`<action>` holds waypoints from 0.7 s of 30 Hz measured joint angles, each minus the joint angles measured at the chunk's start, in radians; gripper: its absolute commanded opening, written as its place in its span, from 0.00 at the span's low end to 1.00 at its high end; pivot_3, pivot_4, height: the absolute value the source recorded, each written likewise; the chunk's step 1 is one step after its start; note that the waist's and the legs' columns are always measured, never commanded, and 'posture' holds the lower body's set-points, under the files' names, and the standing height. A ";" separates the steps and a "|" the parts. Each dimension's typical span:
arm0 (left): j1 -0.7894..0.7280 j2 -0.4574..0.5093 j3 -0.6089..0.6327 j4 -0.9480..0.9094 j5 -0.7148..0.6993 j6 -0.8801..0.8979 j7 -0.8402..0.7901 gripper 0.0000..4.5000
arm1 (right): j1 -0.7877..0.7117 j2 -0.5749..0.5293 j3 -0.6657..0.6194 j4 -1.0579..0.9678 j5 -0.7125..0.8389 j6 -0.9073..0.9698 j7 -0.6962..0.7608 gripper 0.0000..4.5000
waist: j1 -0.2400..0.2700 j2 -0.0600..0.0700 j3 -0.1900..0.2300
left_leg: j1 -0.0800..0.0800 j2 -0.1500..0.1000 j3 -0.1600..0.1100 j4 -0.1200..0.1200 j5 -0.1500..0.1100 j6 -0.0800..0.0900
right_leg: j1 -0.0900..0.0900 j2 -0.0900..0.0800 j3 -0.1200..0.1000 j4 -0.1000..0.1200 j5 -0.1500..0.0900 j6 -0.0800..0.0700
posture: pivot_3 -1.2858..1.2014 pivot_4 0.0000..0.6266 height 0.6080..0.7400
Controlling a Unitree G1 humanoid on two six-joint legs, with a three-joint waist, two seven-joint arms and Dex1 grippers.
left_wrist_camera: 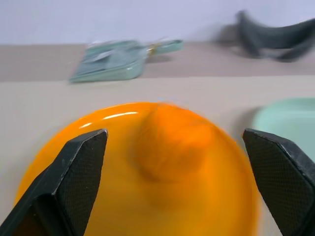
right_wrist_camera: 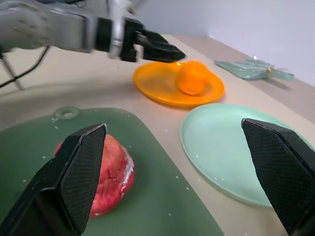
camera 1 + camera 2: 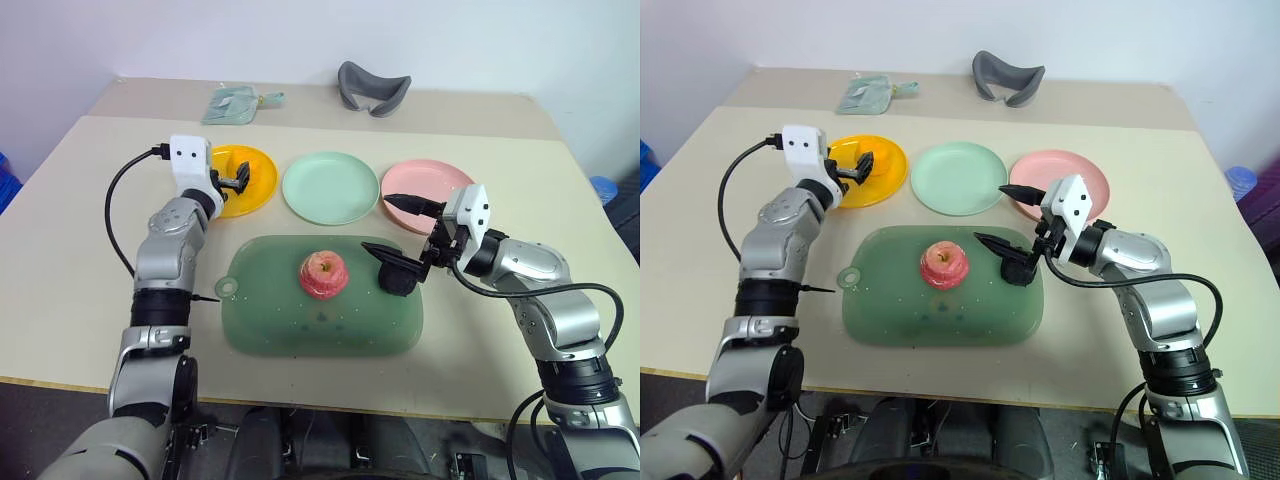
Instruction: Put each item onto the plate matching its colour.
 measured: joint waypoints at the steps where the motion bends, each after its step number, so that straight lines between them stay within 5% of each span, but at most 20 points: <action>1: 0.053 0.019 -0.009 -0.061 -0.018 -0.028 -0.056 0.99 | -0.001 0.006 0.005 -0.007 -0.004 0.003 -0.009 1.00 | 0.000 0.000 0.000 | 0.000 0.000 0.000 0.000 0.000 0.000 | 0.000 0.000 0.000 0.000 0.000 0.000 | 0.52 0.24 1.00; 12: 0.419 0.336 -0.029 -0.358 -0.248 -0.104 -0.680 0.99 | -0.018 -0.001 0.164 -0.075 -0.088 0.166 -0.055 1.00 | -0.016 0.001 0.000 | 0.000 0.000 -0.001 -0.001 0.000 0.000 | -0.001 -0.001 0.000 0.001 0.000 0.000 | 0.52 0.24 1.00; 21: 0.507 0.431 0.008 -0.458 -0.413 -0.005 -0.837 0.99 | 0.001 0.004 0.212 -0.086 -0.070 0.235 0.001 1.00 | -0.018 0.001 0.000 | 0.000 0.001 -0.003 -0.001 0.000 0.000 | -0.001 0.000 0.000 0.001 0.000 -0.001 | 0.52 0.24 1.00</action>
